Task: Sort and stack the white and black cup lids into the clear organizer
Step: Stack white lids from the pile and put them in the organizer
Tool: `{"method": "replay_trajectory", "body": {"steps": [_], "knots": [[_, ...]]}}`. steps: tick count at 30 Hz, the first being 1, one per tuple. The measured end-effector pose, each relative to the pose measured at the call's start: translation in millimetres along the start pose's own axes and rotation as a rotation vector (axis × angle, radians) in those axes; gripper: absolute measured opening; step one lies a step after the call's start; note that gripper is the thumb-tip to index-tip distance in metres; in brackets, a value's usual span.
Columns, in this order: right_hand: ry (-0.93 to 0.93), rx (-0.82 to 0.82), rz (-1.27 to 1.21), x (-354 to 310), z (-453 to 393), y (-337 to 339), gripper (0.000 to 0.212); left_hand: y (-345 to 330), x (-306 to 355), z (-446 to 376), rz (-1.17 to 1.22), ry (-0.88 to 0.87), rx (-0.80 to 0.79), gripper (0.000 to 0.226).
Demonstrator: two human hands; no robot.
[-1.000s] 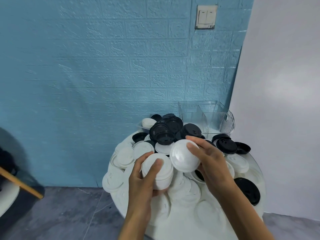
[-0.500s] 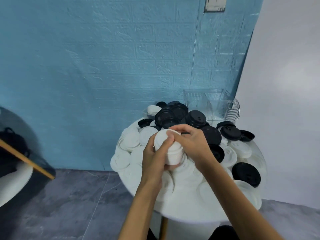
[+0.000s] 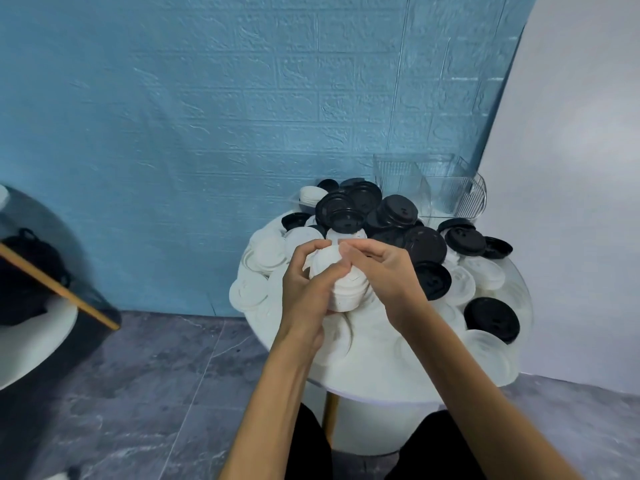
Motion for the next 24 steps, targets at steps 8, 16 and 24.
{"method": "replay_trajectory", "body": {"steps": [8, 16, 24], "knots": [[0.222, 0.181, 0.332, 25.3, 26.9, 16.7, 0.026, 23.5, 6.6, -4.9, 0.131, -0.009, 0.102, 0.035], [0.324, -0.048, 1.243, 97.5, 57.1, -34.7, 0.107, 48.0, 14.5, -6.4, 0.173, -0.015, 0.165, 0.029], [0.385, -0.014, 1.273, 102.8, 61.7, -39.8, 0.082, 58.3, 2.9, -1.1, 0.117, 0.017, 0.142, 0.027]]}}
Point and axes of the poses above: each hand's wrist, its own z-axis away from the middle knuckle, its own y-axis out of the back of the hand, x = y × z, the point moved 8 cm from there along -z, towards the middle knuckle, and after that the axes turned 12 degrees about -y, right-handed, at the moved point
